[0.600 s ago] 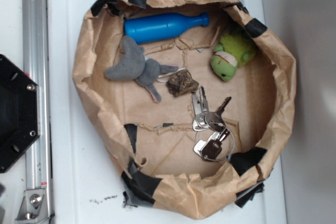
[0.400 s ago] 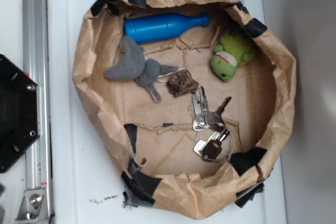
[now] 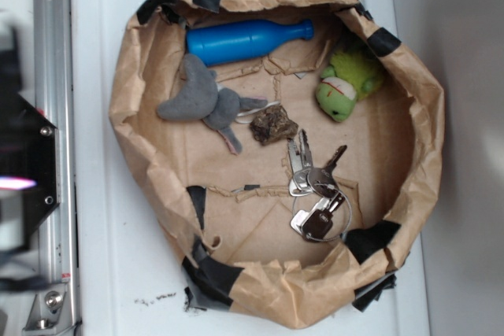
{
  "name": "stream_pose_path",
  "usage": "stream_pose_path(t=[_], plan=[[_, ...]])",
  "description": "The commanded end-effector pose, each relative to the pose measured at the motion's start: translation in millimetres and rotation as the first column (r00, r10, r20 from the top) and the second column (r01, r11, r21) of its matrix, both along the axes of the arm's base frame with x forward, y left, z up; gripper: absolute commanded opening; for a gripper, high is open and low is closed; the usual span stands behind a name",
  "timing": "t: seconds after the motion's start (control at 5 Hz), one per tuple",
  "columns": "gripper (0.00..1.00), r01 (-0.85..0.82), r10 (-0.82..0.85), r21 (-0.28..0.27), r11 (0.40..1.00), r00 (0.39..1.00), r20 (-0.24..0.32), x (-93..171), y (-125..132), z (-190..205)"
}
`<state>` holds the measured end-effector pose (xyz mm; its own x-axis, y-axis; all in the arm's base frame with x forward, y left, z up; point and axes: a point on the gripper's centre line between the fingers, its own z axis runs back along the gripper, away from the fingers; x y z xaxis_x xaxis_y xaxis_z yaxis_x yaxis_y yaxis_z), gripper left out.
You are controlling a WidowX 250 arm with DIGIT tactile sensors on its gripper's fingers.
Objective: Grab the rock.
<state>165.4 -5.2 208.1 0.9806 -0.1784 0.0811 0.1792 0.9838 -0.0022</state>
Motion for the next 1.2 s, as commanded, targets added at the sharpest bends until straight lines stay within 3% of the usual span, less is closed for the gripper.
stream_pose_path(t=[0.0, 0.4, 0.6, 0.8, 1.0], plan=[[1.00, 0.167, -0.164, -0.010, 0.986, 0.975, 0.147, 79.0, 18.0, -60.6], [1.00, 0.191, -0.189, -0.026, 0.981, 0.979, 0.081, 105.3, 16.4, -153.7], [1.00, 0.204, -0.202, -0.038, 0.978, 0.979, 0.039, 101.9, 8.3, -171.8], [1.00, 0.222, -0.221, -0.028, 0.975, 0.975, 0.035, 104.4, -3.8, -191.3], [0.00, 0.207, -0.207, -0.007, 0.978, 0.978, 0.027, 116.7, -8.0, -198.4]])
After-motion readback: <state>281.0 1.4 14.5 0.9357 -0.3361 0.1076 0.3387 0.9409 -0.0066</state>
